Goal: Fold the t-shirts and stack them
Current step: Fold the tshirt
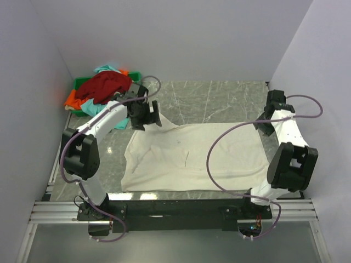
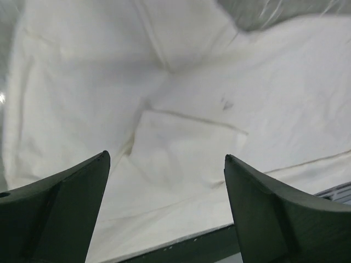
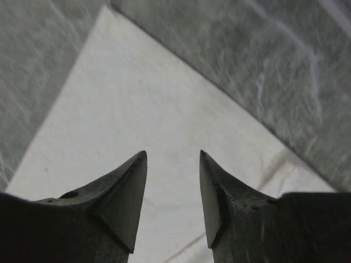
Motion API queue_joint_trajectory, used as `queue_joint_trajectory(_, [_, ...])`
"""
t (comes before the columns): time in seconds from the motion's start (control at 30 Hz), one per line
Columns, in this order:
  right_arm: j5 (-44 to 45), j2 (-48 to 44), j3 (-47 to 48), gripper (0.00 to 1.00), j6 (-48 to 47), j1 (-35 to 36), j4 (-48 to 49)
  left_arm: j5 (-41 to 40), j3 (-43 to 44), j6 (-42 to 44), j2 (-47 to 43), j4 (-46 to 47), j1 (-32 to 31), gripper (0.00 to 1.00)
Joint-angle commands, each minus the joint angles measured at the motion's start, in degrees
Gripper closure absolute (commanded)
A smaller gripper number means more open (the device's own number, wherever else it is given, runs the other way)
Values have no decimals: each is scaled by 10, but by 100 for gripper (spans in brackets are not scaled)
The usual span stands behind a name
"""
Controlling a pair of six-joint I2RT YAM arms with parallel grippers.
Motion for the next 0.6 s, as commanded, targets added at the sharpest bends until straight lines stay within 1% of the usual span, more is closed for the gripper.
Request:
queue_joint_trajectory(0.0, [29,62,52,50,-46,-7,69,5,69,13,20,3,32,9])
queue_joint_trajectory(0.1, [24,121,98,51,-63,-8,108,24,89,8,29,24,58,11])
queue_joint_trajectory(0.2, [23,183,153,52,-78,-8,124,35,96,-1,30,44,75,11])
queue_joint_trajectory(0.33, [3,247,217,54,-89,-9,134,35,89,-9,27,62,85,11])
queue_joint_trajectory(0.57, [-14,334,280,56,-86,-8,119,33,77,-17,32,67,91,11])
